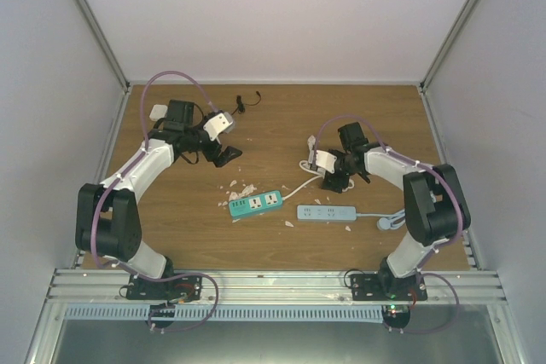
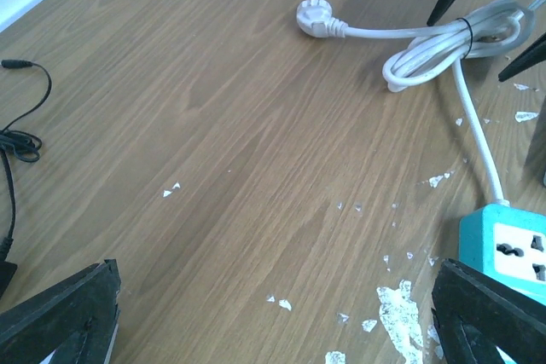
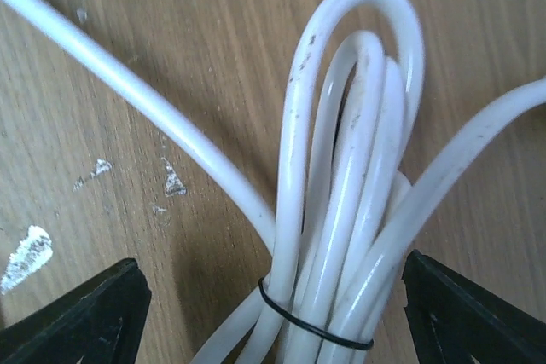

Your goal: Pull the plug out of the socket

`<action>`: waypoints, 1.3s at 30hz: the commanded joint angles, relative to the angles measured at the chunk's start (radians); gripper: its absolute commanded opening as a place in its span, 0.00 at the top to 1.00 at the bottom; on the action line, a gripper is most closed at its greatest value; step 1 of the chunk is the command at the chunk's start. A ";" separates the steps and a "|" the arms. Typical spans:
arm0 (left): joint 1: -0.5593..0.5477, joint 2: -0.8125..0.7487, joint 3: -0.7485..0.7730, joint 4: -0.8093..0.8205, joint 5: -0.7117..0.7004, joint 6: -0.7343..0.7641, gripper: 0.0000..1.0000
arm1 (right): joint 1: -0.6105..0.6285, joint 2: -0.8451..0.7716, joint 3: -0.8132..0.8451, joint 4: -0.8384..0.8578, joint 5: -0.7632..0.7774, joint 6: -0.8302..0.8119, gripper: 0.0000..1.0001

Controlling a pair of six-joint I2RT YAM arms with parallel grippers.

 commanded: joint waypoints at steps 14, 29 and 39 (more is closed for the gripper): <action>0.006 -0.019 -0.014 0.058 0.006 -0.023 0.01 | -0.082 0.142 0.173 -0.069 0.062 -0.040 0.68; 0.006 0.007 -0.016 0.059 0.012 -0.025 0.01 | -0.253 0.121 0.138 -0.107 0.067 -0.193 0.73; 0.006 0.026 -0.011 0.052 0.012 -0.026 0.01 | -0.389 0.094 0.083 -0.096 0.086 -0.304 0.73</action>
